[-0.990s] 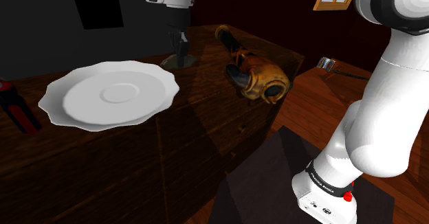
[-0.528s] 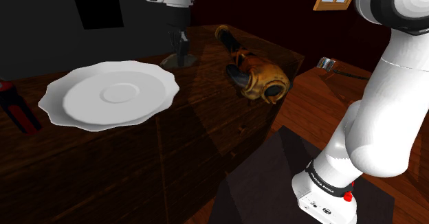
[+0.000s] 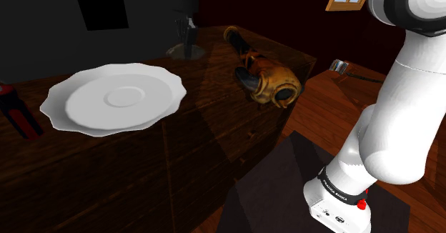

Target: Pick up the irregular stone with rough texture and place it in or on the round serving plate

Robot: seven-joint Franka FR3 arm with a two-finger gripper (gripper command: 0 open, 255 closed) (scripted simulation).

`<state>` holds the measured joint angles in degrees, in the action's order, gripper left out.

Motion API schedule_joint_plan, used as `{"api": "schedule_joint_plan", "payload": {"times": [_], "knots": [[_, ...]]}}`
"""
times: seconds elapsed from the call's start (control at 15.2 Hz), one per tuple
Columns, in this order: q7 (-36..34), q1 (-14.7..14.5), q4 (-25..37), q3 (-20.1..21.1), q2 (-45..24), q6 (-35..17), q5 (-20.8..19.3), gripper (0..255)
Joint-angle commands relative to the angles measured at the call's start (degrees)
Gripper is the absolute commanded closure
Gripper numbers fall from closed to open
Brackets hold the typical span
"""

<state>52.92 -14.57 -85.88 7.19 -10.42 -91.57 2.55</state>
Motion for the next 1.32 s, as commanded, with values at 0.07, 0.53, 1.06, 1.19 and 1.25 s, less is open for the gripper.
{"api": "schedule_joint_plan", "payload": {"times": [0.07,0.53,1.06,1.19,1.25], "knots": [[-0.1,0.0,3.2,0.0,-0.5,2.6,-0.1,255],[-0.6,-0.2,10.7,0.1,-2.1,8.6,-0.2,255],[-11.1,-7.3,18.7,3.8,-7.9,10.2,-1.3,255],[-13.6,-9.3,22.0,4.6,-10.2,11.0,-1.9,255],[-14.9,-10.4,23.9,5.0,-11.6,11.6,-2.2,255]]}}
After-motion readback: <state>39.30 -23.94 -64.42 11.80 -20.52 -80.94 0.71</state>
